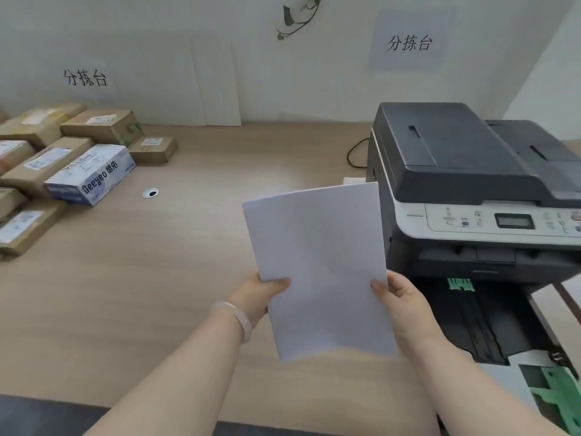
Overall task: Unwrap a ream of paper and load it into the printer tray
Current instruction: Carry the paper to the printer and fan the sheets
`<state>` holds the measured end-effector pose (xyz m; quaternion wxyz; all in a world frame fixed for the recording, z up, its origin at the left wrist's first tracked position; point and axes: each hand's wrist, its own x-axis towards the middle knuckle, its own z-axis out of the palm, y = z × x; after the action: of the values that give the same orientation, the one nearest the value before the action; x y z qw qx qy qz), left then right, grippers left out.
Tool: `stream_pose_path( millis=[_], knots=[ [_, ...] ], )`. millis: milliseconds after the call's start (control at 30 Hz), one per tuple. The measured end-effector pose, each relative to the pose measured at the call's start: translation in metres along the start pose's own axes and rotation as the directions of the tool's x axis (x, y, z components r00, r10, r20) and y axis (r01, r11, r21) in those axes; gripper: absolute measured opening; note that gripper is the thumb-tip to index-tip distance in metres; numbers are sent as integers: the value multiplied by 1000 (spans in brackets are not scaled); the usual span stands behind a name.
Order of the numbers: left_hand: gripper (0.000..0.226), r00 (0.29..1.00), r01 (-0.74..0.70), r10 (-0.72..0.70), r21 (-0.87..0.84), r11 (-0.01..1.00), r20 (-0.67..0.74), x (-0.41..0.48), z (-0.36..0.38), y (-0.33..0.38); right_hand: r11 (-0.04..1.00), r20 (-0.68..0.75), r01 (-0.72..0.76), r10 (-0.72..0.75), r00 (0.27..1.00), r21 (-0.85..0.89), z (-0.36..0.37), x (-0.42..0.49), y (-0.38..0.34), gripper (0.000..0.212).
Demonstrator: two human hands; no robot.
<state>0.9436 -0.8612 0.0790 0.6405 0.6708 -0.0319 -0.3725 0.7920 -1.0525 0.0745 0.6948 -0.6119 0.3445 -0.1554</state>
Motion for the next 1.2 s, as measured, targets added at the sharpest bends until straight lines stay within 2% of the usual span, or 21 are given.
stream_pose_path(
  millis=[67, 167, 267, 333, 400, 433, 500, 633, 767, 833, 933, 1033, 1100, 1200],
  knots=[
    [21, 997, -50, 52, 41, 998, -55, 14, 6, -2, 1000, -16, -3, 3, 1000, -7, 3, 4, 3, 23],
    [12, 994, -82, 87, 69, 994, -65, 23, 11, -5, 999, -24, -12, 11, 1000, -41, -1, 9, 6, 22],
    [12, 994, -37, 47, 102, 994, -95, 33, 12, -25, 986, 26, -16, 20, 999, -167, -2, 14, 19, 26],
    [4, 994, -8, 20, 108, 994, -108, 37, 13, -40, 966, 42, -18, 30, 999, -259, 0, 15, 31, 29],
    [16, 995, -7, 23, 167, 986, -93, 37, 14, -50, 953, 59, -25, 45, 997, -303, 4, 15, 42, 29],
    [19, 996, -11, 27, 195, 981, -81, 37, 15, -54, 951, 67, -31, 54, 996, -309, 7, 14, 45, 28],
    [9, 995, -30, 50, 222, 974, -83, 38, 16, -53, 952, 64, -56, 79, 995, -302, 11, 15, 44, 24],
    [13, 989, -96, 119, 229, 969, -91, 46, 12, -45, 953, 35, -67, 81, 996, -296, 12, 21, 36, 13],
    [12, 994, -61, 82, 252, 966, -74, 51, 15, -51, 959, 33, -77, 89, 995, -273, 15, 21, 42, 25],
    [8, 991, -55, 83, 250, 967, -104, 54, 17, -53, 958, 26, -77, 88, 996, -276, 18, 23, 42, 22],
    [15, 987, -43, 76, 222, 974, -143, 54, 16, -44, 942, 13, -59, 67, 998, -330, 19, 29, 28, 11],
    [13, 987, -49, 67, 130, 990, -144, 50, 10, -27, 942, 41, -27, 43, 998, -333, 10, 34, 2, 10],
    [8, 986, -49, 52, 28, 998, -161, 47, 5, -13, 962, 48, -17, 31, 998, -271, 0, 33, -12, 14],
    [16, 987, -65, 32, -217, 974, -155, 39, 4, 7, 996, 8, -50, 51, 999, -71, -8, 31, -21, 24]
  ],
)
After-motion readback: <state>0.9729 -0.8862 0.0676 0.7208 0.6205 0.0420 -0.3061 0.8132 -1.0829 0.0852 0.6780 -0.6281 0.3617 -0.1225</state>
